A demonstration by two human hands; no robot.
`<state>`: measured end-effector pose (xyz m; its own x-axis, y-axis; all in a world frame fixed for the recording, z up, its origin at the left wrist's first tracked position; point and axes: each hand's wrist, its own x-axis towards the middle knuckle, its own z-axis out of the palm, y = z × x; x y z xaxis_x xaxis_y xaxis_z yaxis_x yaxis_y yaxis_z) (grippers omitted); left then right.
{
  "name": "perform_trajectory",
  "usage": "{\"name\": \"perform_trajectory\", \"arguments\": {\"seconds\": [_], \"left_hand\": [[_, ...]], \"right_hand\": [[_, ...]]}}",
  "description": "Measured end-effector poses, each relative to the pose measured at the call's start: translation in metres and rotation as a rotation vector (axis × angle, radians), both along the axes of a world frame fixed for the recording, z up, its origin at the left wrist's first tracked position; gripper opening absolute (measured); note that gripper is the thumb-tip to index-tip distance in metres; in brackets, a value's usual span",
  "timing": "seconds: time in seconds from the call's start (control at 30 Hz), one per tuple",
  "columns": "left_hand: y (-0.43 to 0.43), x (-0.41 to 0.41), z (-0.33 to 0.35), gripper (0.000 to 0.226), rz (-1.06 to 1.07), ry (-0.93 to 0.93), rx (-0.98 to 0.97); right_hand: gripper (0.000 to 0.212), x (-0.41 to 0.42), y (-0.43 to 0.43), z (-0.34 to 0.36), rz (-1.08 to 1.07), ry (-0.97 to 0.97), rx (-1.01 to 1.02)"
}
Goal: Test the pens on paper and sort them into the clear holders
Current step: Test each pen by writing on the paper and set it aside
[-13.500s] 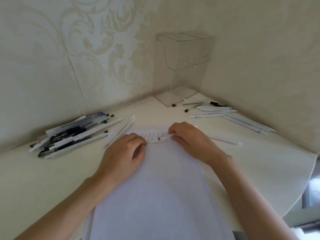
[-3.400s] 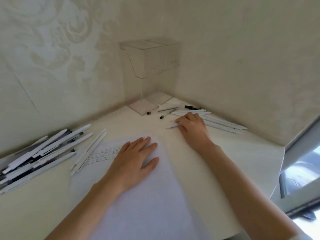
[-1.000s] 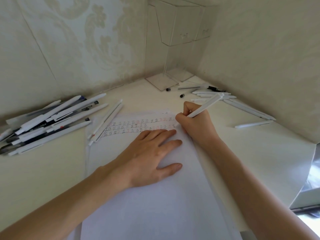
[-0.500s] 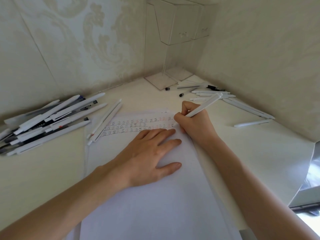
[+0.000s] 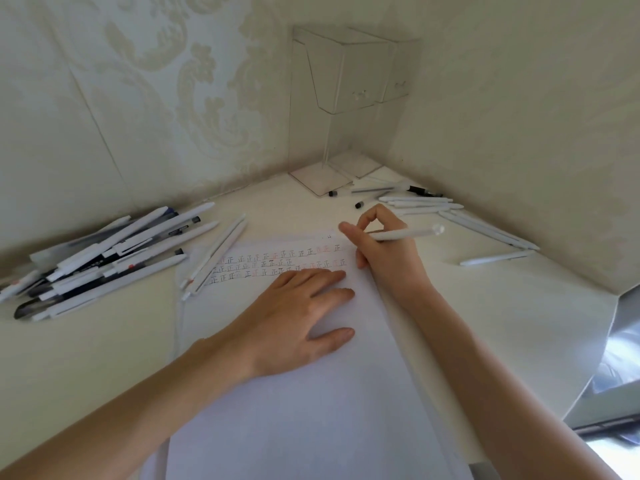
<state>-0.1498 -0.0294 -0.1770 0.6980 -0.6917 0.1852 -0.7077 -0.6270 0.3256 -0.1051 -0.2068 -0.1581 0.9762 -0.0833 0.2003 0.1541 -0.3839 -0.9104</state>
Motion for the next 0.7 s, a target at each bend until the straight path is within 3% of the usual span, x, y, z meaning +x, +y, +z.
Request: {"name": "perform_trajectory", "arguments": {"seconds": [0.1, 0.17, 0.23, 0.33, 0.57, 0.7], "left_hand": [[0.007, -0.002, 0.007, 0.057, 0.110, 0.076, -0.232], [0.014, -0.005, 0.013, 0.058, 0.197, 0.234, -0.367], [0.022, -0.008, 0.016, 0.063, 0.203, 0.327, -0.465], [0.031, -0.012, 0.022, 0.072, 0.130, 0.390, -0.549], [0.037, -0.019, 0.021, 0.052, 0.101, 0.328, -0.593], [0.048, -0.021, 0.015, 0.046, 0.094, 0.193, -0.579]], "right_hand": [[0.012, 0.000, -0.001, 0.003, 0.044, -0.066, -0.085], [0.022, -0.001, -0.002, 0.008, 0.073, -0.072, -0.075], [0.035, -0.005, -0.001, 0.014, 0.145, -0.034, 0.051], [0.032, -0.011, 0.006, 0.018, 0.253, 0.009, 0.243], [0.021, -0.020, 0.035, 0.018, 0.363, 0.041, 0.225], [0.022, -0.021, 0.046, 0.018, 0.367, 0.034, 0.197]]}}
